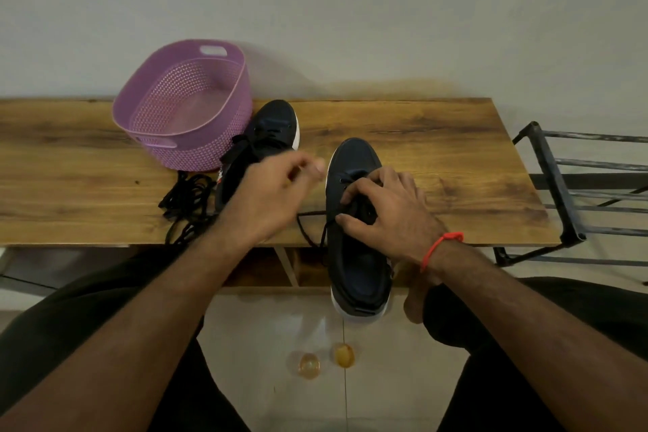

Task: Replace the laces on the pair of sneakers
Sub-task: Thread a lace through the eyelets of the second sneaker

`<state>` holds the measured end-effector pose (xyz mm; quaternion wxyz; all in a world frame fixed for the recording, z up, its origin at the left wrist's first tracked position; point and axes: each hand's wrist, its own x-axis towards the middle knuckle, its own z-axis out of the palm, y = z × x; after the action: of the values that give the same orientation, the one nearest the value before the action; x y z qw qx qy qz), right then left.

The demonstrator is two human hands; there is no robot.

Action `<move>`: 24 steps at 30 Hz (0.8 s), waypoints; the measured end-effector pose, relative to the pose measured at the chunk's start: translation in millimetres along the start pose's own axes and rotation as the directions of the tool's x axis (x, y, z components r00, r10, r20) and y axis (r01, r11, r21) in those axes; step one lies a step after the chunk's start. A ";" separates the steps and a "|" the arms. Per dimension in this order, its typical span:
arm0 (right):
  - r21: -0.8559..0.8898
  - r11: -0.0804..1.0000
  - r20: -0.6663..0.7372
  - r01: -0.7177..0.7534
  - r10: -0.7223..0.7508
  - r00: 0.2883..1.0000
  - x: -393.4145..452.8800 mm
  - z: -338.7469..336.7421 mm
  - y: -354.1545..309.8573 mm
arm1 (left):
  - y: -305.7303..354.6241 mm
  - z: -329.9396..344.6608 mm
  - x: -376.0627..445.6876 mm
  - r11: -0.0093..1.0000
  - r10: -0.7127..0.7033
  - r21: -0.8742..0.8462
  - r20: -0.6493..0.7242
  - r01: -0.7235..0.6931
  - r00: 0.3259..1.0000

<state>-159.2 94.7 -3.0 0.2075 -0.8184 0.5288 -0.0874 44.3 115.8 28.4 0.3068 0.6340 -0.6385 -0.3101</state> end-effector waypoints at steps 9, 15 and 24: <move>-0.005 1.000 0.044 -0.020 0.020 0.999 2.4 0.0 4.0 | 7.2 -5.3 2.9 0.952 -0.118 -0.307 -0.371 -0.002 0.921; -0.007 1.000 0.049 -0.027 0.027 0.998 2.9 -0.2 5.1 | 21.1 -5.5 -1.4 0.644 -0.244 -0.760 -0.097 0.086 0.965; -0.021 0.999 0.086 -0.035 0.037 0.996 3.6 -2.1 1.3 | 14.5 -3.2 -2.2 0.871 -0.202 -0.490 -0.429 -0.038 0.881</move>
<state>-159.5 90.4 -1.9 0.2235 -0.8137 0.5348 -0.0431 37.8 118.0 41.8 0.5860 0.6197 -0.4191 -0.3112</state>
